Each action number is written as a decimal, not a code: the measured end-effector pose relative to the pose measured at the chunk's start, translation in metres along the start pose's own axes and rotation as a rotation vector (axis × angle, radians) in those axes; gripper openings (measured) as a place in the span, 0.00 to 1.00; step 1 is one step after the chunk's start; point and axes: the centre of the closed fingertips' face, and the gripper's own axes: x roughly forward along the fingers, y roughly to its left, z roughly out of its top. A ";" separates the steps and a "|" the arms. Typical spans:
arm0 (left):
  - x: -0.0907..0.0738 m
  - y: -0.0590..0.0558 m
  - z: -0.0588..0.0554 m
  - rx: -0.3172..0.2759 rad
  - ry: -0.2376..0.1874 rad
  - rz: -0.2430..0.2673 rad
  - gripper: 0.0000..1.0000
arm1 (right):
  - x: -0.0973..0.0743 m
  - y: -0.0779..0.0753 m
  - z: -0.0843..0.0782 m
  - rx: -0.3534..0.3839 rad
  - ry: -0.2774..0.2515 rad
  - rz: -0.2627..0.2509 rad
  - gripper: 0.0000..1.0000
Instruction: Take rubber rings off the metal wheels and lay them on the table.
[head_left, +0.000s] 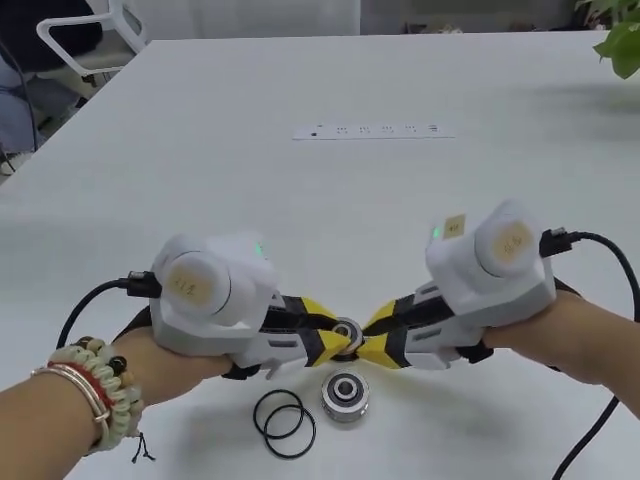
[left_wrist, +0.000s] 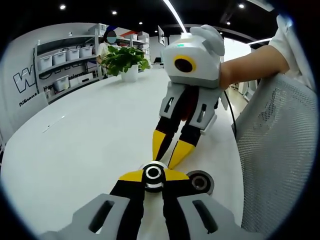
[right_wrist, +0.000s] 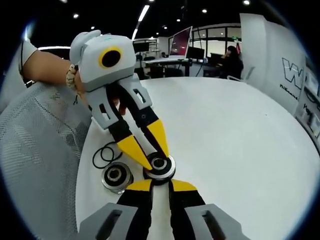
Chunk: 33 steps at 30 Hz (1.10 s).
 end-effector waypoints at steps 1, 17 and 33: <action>0.000 0.000 0.000 0.001 0.000 0.001 0.08 | 0.000 0.000 0.000 0.001 -0.001 0.000 0.09; 0.000 0.000 0.000 -0.003 -0.003 0.001 0.08 | 0.001 -0.002 -0.002 0.022 0.030 -0.019 0.01; 0.001 -0.001 0.000 -0.002 -0.004 -0.004 0.07 | -0.008 -0.013 0.000 0.323 -0.005 -0.044 0.00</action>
